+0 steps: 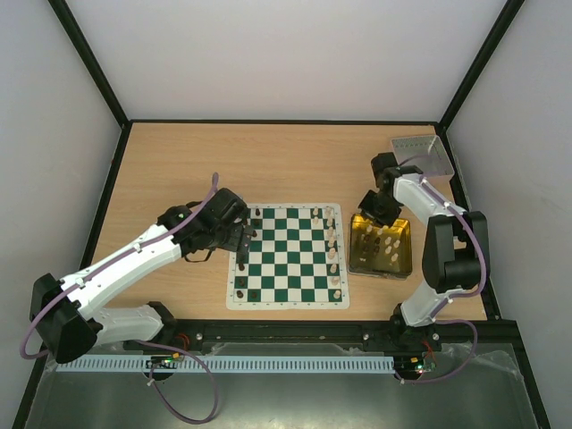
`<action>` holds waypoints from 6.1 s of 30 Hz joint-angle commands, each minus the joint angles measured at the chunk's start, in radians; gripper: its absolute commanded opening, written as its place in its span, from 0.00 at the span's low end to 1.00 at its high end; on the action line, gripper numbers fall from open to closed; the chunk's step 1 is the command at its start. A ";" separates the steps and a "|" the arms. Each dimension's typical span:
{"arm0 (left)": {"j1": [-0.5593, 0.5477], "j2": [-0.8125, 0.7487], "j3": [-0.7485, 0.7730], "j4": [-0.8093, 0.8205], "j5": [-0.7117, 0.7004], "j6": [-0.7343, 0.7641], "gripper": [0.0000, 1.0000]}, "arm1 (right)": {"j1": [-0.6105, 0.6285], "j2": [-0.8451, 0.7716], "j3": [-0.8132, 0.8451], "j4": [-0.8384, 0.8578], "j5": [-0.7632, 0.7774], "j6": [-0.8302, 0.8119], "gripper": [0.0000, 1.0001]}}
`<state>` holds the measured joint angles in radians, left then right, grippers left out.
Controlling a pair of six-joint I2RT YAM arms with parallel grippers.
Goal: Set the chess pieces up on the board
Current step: Pick up the chess piece from the storage box, then place the chess piece on the chessboard.
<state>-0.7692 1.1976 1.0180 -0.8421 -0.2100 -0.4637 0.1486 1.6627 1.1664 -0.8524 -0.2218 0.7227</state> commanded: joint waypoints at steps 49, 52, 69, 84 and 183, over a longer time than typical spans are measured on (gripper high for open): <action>0.008 0.042 -0.029 0.030 0.038 0.000 0.99 | -0.030 -0.018 -0.040 0.030 0.056 -0.032 0.06; 0.009 0.047 -0.029 0.033 0.041 0.002 0.99 | -0.015 -0.049 -0.039 0.010 0.049 -0.029 0.06; 0.014 0.038 -0.027 0.036 0.031 -0.001 0.99 | 0.353 0.033 0.232 -0.159 0.013 -0.065 0.07; 0.016 0.035 -0.027 0.037 0.029 -0.004 0.99 | 0.412 0.176 0.257 -0.146 -0.044 -0.133 0.08; 0.036 0.024 -0.037 0.050 0.032 -0.008 0.99 | 0.421 0.279 0.240 -0.139 -0.021 -0.131 0.12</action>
<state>-0.7403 1.2255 0.9974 -0.7975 -0.1833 -0.4644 0.5636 1.9602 1.4086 -0.9642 -0.2630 0.5934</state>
